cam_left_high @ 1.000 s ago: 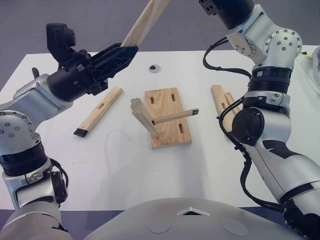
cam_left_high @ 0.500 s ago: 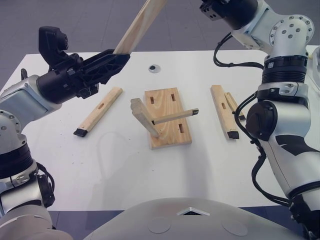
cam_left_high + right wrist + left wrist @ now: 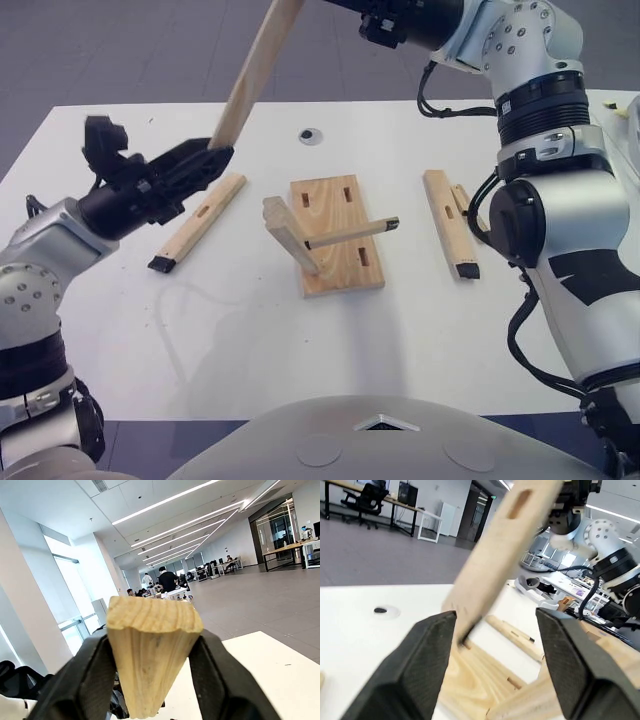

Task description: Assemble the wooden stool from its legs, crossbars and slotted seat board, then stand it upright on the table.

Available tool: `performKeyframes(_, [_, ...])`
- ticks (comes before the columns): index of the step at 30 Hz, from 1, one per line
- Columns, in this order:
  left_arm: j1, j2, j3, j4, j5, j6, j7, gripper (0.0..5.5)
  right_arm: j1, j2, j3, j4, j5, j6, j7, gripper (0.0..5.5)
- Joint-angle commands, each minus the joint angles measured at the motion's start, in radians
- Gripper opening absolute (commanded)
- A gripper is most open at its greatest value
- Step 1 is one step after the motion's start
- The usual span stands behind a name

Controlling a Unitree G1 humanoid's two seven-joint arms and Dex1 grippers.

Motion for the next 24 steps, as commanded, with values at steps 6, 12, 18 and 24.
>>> performKeyframes(6, [0.084,-0.087,0.043,-0.041,0.061,-0.078,0.045,2.88,-0.063,-0.065,-0.018,0.103,-0.111,-0.098,0.093,2.05])
performKeyframes(12, [0.151,-0.096,0.156,-0.029,0.165,-0.164,0.110,3.28,-0.004,-0.173,0.101,0.127,-0.339,-0.386,0.178,2.05])
performKeyframes(18, [0.296,-0.240,0.234,-0.063,0.326,-0.359,0.174,3.49,0.108,-0.314,0.210,0.014,-0.284,-0.366,0.407,2.05])
performKeyframes(24, [0.336,-0.306,0.250,-0.089,0.345,-0.437,0.191,3.49,0.230,-0.354,0.219,-0.116,-0.142,-0.217,0.407,2.05])
